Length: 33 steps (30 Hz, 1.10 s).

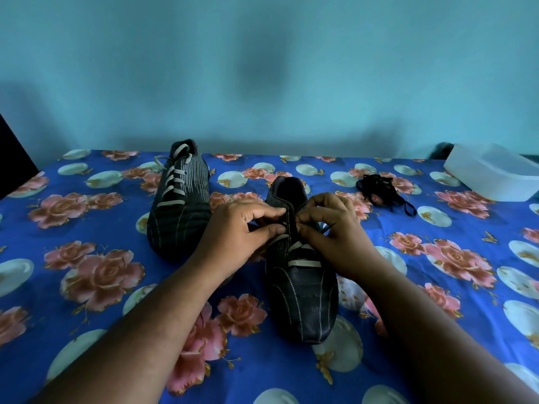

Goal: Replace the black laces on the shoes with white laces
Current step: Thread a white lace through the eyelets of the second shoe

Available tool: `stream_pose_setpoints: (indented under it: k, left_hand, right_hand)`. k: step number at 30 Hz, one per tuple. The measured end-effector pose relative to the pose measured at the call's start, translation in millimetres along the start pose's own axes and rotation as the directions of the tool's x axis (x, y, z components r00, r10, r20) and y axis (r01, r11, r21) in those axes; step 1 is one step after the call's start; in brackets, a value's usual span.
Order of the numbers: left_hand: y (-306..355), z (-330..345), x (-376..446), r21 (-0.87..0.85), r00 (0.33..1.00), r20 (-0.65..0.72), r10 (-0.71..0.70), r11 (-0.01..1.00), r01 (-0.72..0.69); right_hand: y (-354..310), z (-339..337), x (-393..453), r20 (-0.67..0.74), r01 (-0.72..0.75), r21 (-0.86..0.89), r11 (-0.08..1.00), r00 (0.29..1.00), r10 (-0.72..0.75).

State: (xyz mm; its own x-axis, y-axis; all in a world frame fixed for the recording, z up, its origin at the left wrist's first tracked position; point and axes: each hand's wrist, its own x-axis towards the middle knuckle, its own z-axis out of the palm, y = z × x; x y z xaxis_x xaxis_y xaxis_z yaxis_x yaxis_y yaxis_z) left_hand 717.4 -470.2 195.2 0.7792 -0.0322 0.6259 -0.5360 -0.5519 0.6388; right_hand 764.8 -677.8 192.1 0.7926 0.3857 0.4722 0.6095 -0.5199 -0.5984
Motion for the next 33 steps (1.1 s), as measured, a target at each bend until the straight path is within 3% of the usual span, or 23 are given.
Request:
stream_pose_setpoints:
  k: [5,10,16,21,27,30,33]
  left_hand:
    - [1,0,1,0.002,1.000,0.002,0.024,1.000,-0.024]
    - [4,-4,1,0.001,0.997,0.067,-0.040,0.999,0.040]
    - [8,-11,2,-0.206,0.937,0.100,-0.334,0.915,0.348]
    - [15,-12,4,-0.453,0.876,0.088,-0.475,0.764,0.460]
    - [19,-17,9,-0.518,0.833,-0.013,-0.552,0.717,0.467]
    - [19,-24,13,-0.589,0.798,-0.144,-0.585,0.699,0.406]
    - [6,-23,13,-0.503,0.806,-0.253,-0.535,0.784,0.363]
  right_hand:
    - [2,0,0,-0.044,0.038,-0.027,0.999,0.998,-0.039]
    - [8,-11,3,0.037,0.002,0.083,0.997,0.999,-0.005]
    - [14,-23,5,0.045,-0.027,0.186,0.982,0.999,0.019]
    - [19,-21,4,0.064,-0.037,0.188,0.981,0.998,0.025]
    - [22,-20,4,0.060,-0.002,0.145,0.989,0.998,-0.007]
    - [23,-18,5,0.059,0.006,0.138,0.990,0.998,-0.015]
    - [23,-17,5,0.044,0.021,0.113,0.993,0.999,-0.026]
